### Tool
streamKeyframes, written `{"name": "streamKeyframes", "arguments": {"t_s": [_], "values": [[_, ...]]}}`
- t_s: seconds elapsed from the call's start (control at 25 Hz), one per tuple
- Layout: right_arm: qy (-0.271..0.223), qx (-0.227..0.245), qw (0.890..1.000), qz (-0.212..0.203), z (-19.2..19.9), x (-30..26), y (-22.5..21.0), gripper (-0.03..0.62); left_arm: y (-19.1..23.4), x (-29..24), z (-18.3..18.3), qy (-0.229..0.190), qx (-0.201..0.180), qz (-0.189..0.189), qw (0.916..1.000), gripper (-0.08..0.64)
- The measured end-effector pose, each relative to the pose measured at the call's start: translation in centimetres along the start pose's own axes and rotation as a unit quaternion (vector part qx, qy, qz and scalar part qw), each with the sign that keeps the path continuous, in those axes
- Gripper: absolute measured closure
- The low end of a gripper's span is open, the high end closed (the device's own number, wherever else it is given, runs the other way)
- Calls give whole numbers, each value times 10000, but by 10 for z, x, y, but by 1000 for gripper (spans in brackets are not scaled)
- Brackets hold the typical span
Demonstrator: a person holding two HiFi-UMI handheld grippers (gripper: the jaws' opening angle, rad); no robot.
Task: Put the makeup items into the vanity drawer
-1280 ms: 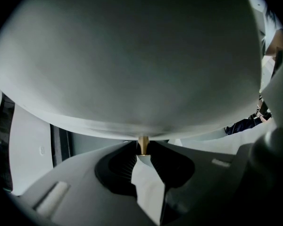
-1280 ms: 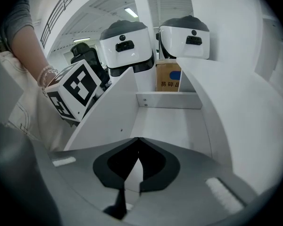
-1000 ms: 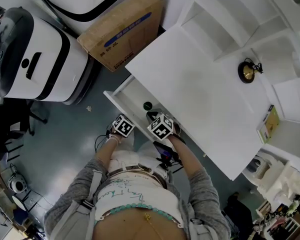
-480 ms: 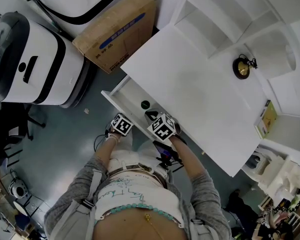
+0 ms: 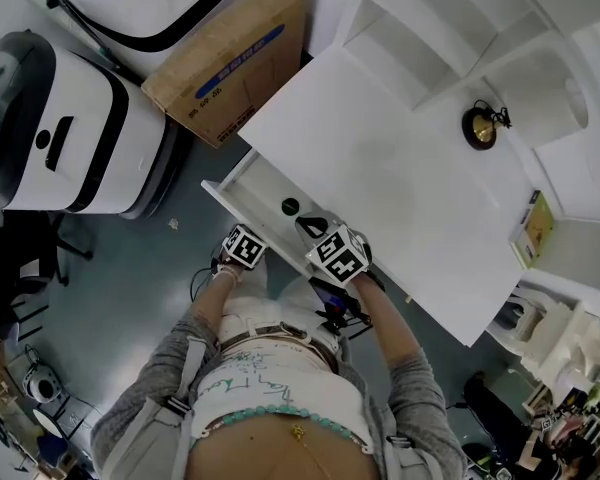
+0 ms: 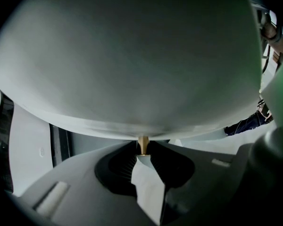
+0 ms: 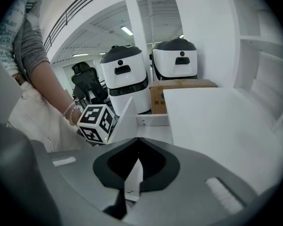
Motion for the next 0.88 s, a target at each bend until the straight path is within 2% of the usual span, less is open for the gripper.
{"name": "streamKeyframes", "arguments": {"t_s": [0.28,0.88], "values": [[-293,-333,9987,249,-8,30,-7,565,0,0,1,-12,-6,2,10000,470],[-863,-638,9912,773,-23,94,-14,565,1,1,4,112,55,-46,9999,470]]}}
Point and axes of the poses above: the fingertips, and each gripper's own axes: x backward along the fingers, y to its left, z out of its underside, the point moved 7 cm from there along x, backward along the fingers, and after that the axes turned 7 degrees about z, right-handed, at the moved point
